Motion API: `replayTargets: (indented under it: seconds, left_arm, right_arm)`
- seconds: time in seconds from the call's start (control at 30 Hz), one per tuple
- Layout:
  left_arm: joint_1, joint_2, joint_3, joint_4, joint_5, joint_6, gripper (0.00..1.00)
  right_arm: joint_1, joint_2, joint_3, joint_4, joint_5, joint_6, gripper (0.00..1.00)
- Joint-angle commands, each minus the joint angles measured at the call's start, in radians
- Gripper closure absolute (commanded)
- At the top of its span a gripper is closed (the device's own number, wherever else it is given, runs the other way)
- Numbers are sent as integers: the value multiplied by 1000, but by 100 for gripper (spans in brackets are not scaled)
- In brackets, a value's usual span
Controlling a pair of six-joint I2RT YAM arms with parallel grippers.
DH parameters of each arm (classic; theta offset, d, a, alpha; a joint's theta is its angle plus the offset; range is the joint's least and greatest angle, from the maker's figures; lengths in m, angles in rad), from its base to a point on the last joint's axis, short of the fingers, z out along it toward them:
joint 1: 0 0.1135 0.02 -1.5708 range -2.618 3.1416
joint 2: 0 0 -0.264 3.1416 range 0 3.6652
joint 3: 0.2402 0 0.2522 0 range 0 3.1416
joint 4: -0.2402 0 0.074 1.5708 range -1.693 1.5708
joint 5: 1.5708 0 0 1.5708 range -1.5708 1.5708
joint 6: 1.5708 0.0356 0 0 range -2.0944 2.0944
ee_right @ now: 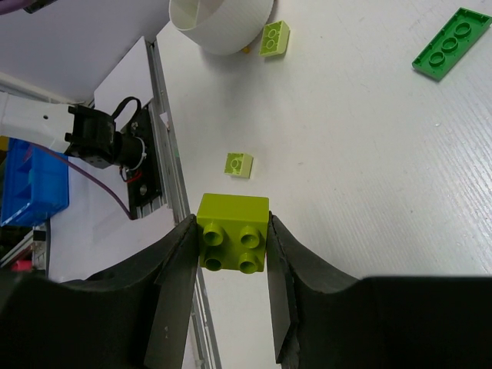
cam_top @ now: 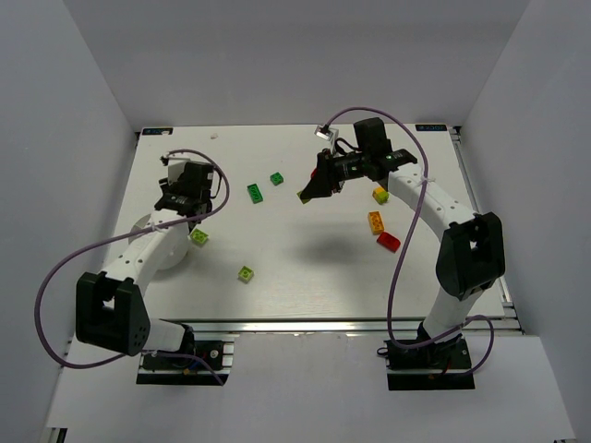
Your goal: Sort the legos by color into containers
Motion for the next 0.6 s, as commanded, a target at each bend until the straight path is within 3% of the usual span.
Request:
replayTargets:
  seconds: [0.0, 0.57]
  left_arm:
    - [-3, -28, -17, 54, 61, 105, 100]
    - [1, -42, -56, 56, 21, 209, 100]
  right_arm:
    - [4, -40, 4, 21, -11, -17, 100]
    - [4, -52, -8, 23, -10, -17, 100]
